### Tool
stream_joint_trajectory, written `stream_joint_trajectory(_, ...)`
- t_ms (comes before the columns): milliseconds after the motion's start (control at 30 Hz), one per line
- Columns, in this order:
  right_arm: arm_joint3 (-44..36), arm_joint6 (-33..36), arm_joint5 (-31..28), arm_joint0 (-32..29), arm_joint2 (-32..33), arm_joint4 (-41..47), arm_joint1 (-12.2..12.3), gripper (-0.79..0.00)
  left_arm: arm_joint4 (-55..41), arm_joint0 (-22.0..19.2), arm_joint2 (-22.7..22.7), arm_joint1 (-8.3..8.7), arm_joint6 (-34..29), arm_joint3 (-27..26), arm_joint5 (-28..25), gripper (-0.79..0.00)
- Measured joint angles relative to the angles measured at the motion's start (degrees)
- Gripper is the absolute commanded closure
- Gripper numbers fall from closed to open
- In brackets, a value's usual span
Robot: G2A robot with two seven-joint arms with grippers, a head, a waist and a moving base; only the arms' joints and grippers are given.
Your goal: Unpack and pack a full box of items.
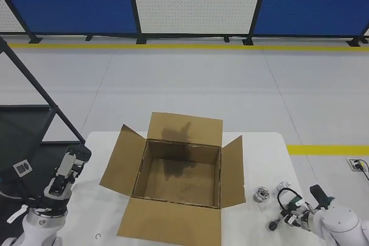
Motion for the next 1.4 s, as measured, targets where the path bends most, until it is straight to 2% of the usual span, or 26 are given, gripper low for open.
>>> stream_joint_trajectory(200,-12.97,3.4,-3.43,-6.16,6.06,6.19,1.19,-0.489,0.0,0.0,0.0,0.0,0.0,0.0,0.0,-0.785)
stream_joint_trajectory(233,-15.39,3.92,-4.02,-7.29,7.43,7.97,1.26,-0.539,0.0,0.0,0.0,0.0,0.0,0.0,0.0,-0.785)
stream_joint_trajectory(333,-19.92,5.11,-6.7,-9.03,10.44,12.67,1.4,-0.776,0.06,0.02,-0.02,0.0,0.05,-0.07,0.06,-0.785)
stream_joint_trajectory(500,-23.65,6.6,-12.13,-9.89,12.88,17.24,1.76,-0.785,1.0,0.12,-0.95,0.01,0.12,-1.14,0.52,-0.785)
stream_joint_trajectory(933,-22.86,5.52,-12.03,-10.4,12.59,17.18,1.71,-0.785,-0.61,0.32,-7.12,0.29,-0.1,0.53,4.06,-0.785)
stream_joint_trajectory(1067,-21.57,2.26,-13.74,-10.39,10.57,19.41,1.71,-0.785,1.1,-0.1,-7.8,0.47,-1.49,1.55,5.87,-0.785)
stream_joint_trajectory(1400,-23.53,3.51,-18.84,-4.53,4.24,30.25,2.06,-0.785,3.36,-0.14,-7.68,0.95,-7.53,3.39,9.57,-0.785)
